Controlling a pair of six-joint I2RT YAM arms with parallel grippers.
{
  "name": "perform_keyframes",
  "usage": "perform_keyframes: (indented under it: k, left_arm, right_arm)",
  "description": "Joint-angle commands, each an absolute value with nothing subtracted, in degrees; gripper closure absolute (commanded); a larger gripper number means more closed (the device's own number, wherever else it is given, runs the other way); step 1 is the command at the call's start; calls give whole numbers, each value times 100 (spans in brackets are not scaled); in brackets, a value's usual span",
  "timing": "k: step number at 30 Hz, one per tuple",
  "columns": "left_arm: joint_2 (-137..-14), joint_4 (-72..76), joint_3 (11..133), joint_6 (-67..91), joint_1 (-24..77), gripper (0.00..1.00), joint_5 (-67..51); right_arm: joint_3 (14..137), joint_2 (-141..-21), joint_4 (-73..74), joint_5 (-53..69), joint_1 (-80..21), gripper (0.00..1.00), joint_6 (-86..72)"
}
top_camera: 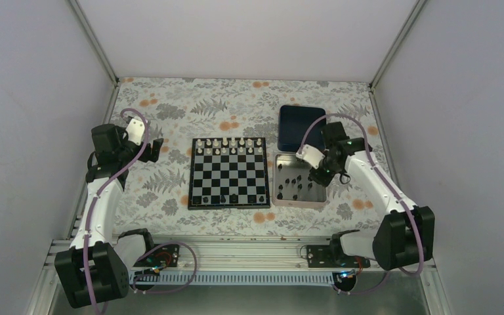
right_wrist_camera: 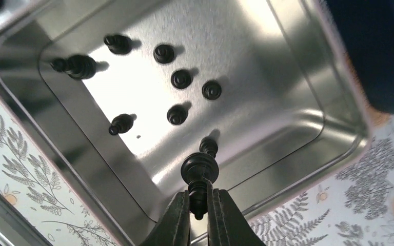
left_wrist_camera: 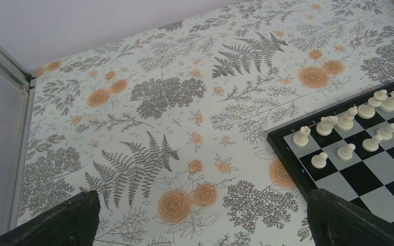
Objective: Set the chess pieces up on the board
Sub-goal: Pick up the chess piece from the storage box, then place the chess piece on the chessboard.
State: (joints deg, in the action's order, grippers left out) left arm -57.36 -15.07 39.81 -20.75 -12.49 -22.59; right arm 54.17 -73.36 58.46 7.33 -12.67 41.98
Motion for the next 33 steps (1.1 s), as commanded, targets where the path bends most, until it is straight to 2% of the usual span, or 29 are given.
perform_keyframes:
  k: [1,17,33]
  left_arm:
    - [-5743,-1364,3998,-2048,-1272,0,-2356]
    - [-5735,-1379,3992,-2039,-1274,0,-2244]
    - [-5743,-1329,3943,-2048,-1278,0,-2256]
  right_arm:
    - [5926,-7307,6312,918,-1529,96,4212]
    - [6845,-8778,5984,919,-4181,94,3379]
    - [7848,-10192,5846,949,-5206,93,3395]
